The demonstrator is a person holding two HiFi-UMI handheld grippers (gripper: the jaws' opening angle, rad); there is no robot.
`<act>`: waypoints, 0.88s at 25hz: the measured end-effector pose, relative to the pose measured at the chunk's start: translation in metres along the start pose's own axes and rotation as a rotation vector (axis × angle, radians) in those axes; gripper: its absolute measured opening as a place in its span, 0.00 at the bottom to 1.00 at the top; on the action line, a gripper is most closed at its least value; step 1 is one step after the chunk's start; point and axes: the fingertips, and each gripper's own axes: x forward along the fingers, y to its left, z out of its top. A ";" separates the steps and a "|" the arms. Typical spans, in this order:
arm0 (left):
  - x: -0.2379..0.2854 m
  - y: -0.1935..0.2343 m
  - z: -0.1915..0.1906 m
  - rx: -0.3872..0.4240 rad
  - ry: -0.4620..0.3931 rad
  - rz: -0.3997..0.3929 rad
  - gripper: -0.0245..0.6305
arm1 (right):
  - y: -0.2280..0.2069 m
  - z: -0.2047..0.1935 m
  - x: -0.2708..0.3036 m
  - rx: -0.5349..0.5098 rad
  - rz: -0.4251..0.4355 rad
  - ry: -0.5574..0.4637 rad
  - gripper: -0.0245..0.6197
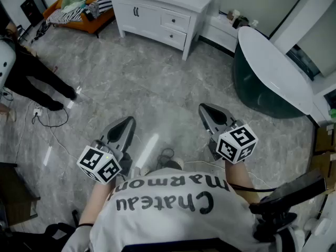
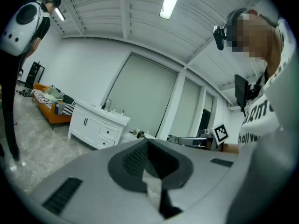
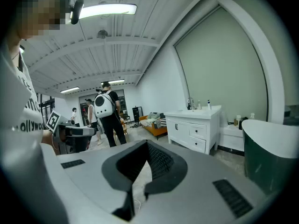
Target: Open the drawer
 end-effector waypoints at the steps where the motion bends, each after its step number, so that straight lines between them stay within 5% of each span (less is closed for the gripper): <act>1: 0.000 -0.001 -0.001 0.001 0.002 0.000 0.05 | -0.001 -0.001 -0.002 0.000 -0.001 0.001 0.05; 10: 0.023 -0.010 0.005 0.015 -0.002 -0.005 0.05 | -0.026 0.007 -0.012 0.042 0.000 -0.039 0.05; 22: 0.087 -0.044 -0.003 0.031 -0.069 0.000 0.05 | -0.111 0.005 -0.049 0.035 -0.033 -0.029 0.05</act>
